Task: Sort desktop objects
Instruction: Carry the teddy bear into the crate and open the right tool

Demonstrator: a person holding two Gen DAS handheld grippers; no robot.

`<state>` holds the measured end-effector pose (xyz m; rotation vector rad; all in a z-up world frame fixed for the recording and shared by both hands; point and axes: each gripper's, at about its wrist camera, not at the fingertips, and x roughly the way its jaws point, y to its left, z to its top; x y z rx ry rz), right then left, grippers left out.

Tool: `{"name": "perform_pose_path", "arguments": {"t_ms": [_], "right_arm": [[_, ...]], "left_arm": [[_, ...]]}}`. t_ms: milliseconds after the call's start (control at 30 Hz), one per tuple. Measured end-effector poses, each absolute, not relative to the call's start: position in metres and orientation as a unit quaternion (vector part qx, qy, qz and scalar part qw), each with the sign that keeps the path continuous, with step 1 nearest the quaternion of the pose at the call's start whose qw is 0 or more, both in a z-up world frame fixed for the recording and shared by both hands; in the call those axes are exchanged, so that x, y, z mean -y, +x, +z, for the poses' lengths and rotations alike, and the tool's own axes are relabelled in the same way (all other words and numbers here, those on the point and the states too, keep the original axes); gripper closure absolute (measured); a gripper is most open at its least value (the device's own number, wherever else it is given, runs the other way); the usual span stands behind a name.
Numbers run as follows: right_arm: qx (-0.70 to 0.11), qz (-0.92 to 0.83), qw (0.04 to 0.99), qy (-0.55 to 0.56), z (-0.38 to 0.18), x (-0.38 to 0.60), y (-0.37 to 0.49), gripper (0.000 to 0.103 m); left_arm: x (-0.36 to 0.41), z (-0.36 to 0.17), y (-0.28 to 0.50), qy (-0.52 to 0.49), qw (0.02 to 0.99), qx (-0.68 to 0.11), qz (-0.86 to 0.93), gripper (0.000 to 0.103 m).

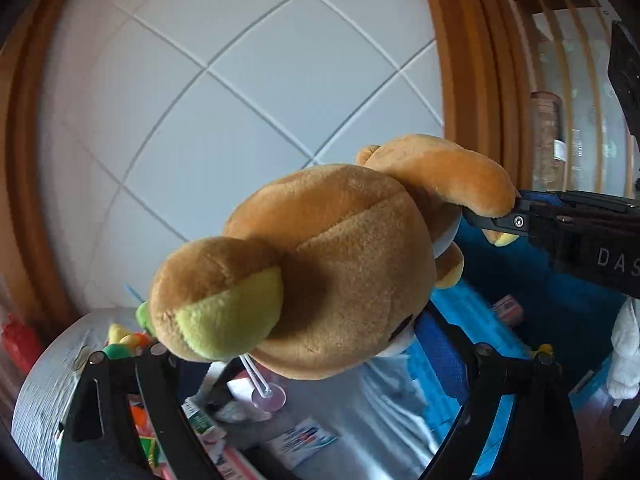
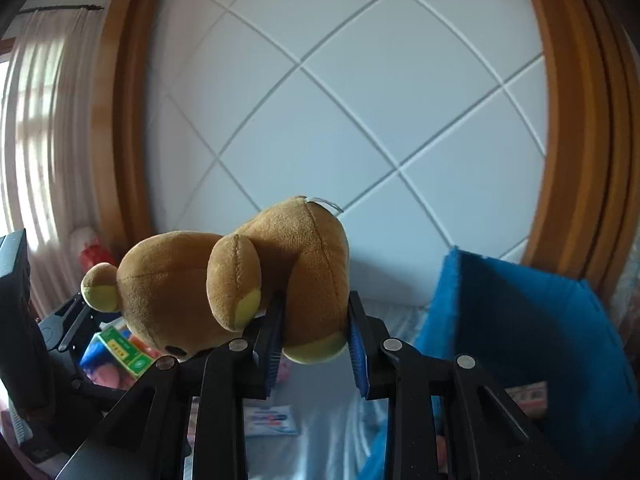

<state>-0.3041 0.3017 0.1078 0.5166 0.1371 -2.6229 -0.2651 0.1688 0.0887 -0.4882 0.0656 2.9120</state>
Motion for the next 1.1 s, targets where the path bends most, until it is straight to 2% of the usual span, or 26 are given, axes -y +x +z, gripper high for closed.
{"name": "perform_pose_path", "arguments": {"t_ms": [200,367,533,733,900,933,1000,1067,1100], "right_arm": [[-0.038,-0.970,0.152,0.188,0.127,-0.408,-0.317,0.075],[-0.022,-0.969,0.112,0.219,0.124,-0.483,-0.324,0.074],[-0.007,-0.964,0.079,0.253,0.105,-0.542,-0.324,0.074],[0.022,-0.948,0.066,0.312,0.074,-0.585,-0.323,0.074],[0.029,-0.941,0.038,0.335,0.052,-0.610,-0.318,0.071],[0.028,-0.941,0.032,0.334,0.050,-0.612,-0.316,0.068],[0.026,-0.942,0.025,0.334,0.047,-0.614,-0.311,0.053],[0.020,-0.943,0.023,0.330,0.045,-0.612,-0.307,0.022],[0.016,-0.944,0.022,0.328,0.044,-0.611,-0.304,0.017]], "left_arm": [[-0.268,0.119,-0.288,-0.173,0.180,-0.064,0.966,0.011],[-0.340,0.122,-0.282,-0.204,0.240,-0.086,0.945,0.011],[-0.410,0.101,-0.293,-0.270,0.278,-0.098,0.917,0.011],[-0.457,0.063,-0.302,-0.361,0.304,-0.108,0.875,0.009],[-0.480,0.047,-0.295,-0.376,0.295,-0.134,0.868,0.009],[-0.483,0.046,-0.293,-0.373,0.294,-0.136,0.870,0.009],[-0.478,0.049,-0.289,-0.369,0.297,-0.133,0.871,0.009],[-0.468,0.051,-0.284,-0.362,0.298,-0.129,0.874,0.009],[-0.466,0.052,-0.282,-0.357,0.296,-0.128,0.877,0.009]]}}
